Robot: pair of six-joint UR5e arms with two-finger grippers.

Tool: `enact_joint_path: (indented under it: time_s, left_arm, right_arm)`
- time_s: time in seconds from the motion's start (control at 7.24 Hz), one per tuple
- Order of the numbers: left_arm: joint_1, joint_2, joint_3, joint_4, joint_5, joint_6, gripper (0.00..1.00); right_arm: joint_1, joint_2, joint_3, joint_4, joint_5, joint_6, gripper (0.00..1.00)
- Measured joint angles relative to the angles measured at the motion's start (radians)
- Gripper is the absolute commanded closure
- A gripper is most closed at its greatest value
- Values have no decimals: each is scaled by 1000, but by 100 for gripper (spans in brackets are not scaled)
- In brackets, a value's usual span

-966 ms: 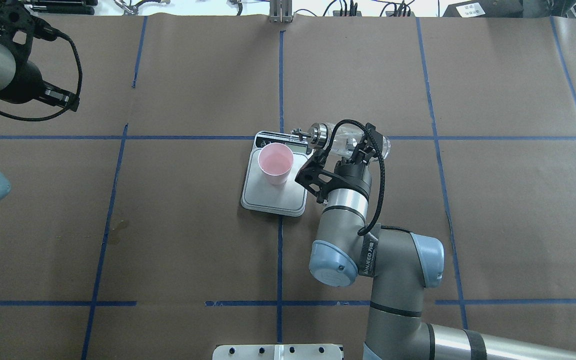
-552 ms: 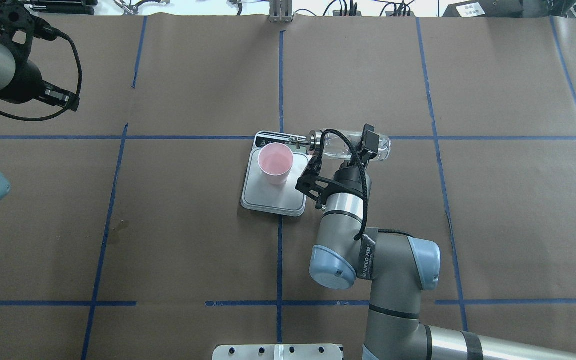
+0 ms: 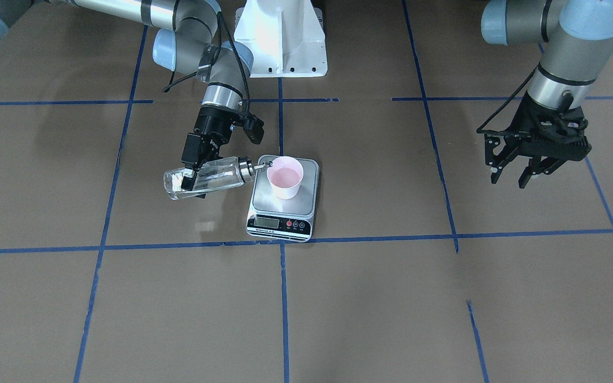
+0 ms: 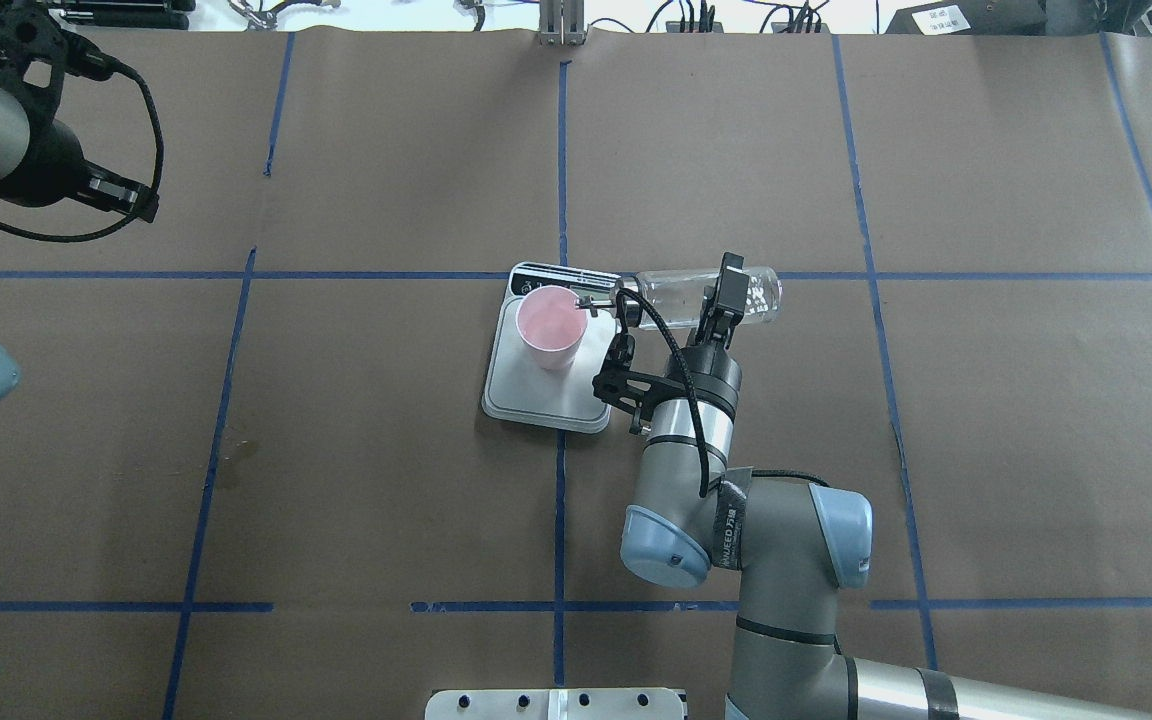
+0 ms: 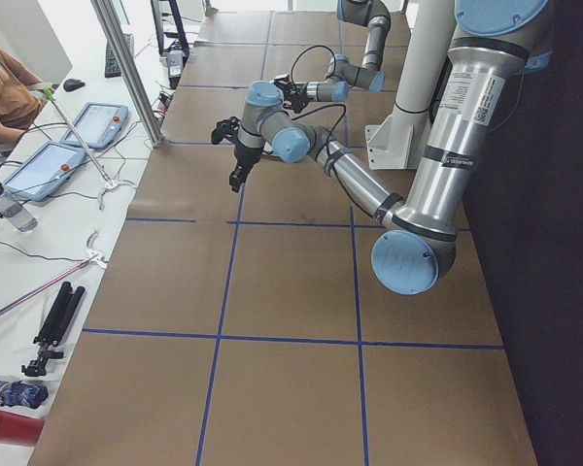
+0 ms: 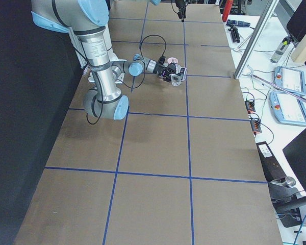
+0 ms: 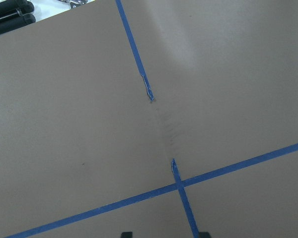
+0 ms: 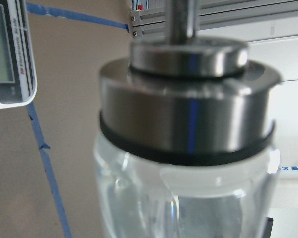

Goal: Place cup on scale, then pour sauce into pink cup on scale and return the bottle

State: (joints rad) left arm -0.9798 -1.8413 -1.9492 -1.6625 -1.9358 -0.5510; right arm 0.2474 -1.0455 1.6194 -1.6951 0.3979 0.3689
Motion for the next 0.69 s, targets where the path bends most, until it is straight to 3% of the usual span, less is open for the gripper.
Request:
enact_joint_path:
  time_s: [0.69]
  left_arm:
    - [0, 12, -10, 1, 0, -1, 46]
  right_arm:
    - [15, 19, -1, 0, -29, -128, 100]
